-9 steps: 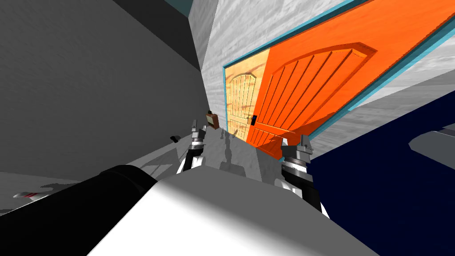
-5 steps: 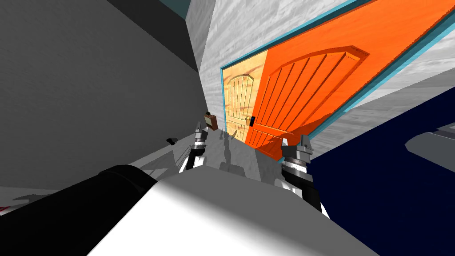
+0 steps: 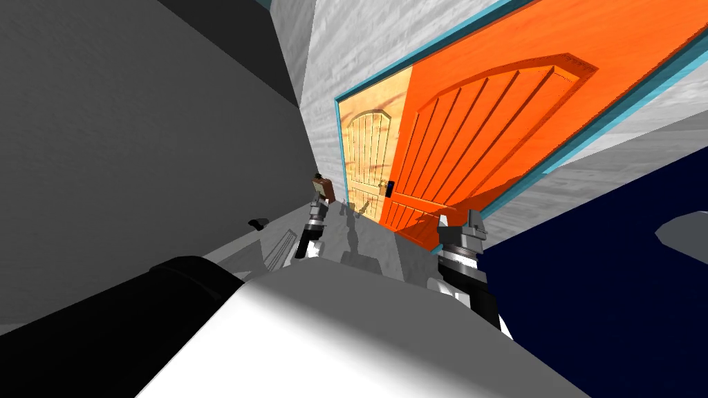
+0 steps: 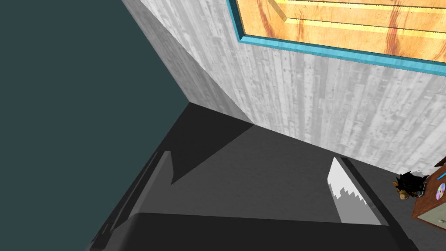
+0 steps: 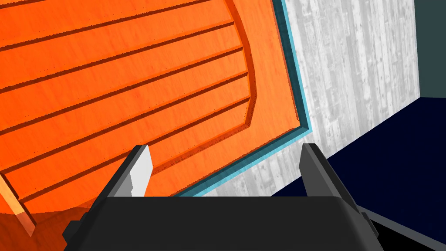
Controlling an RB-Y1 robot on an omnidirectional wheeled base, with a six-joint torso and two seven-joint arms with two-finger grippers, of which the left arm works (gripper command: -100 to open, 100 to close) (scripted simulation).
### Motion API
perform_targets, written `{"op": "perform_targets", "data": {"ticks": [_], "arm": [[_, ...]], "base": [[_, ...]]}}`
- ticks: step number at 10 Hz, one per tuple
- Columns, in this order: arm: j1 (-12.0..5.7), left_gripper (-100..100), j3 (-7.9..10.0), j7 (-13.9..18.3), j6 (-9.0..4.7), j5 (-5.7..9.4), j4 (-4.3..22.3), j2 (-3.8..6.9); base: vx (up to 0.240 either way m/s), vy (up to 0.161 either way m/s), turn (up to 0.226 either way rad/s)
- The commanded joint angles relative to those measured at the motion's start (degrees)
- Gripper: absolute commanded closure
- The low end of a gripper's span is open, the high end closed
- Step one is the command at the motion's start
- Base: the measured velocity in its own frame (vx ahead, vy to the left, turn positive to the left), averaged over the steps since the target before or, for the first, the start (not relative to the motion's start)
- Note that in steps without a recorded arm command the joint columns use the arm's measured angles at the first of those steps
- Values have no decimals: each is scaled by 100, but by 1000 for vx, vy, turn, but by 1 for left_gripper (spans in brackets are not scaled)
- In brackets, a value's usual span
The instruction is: Pull the door open
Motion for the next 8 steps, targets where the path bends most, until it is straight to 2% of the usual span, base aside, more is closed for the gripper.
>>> {"op": "perform_targets", "data": {"ticks": [1,3,8], "arm": [[-73,-100,-29,14,-38,8,198,51],[-209,-100,-84,39,-25,20,479,133],[-457,-100,-184,84,-1,42,991,266]], "base": [[103,-17,-52],[117,-13,-64],[106,-23,-59]]}}
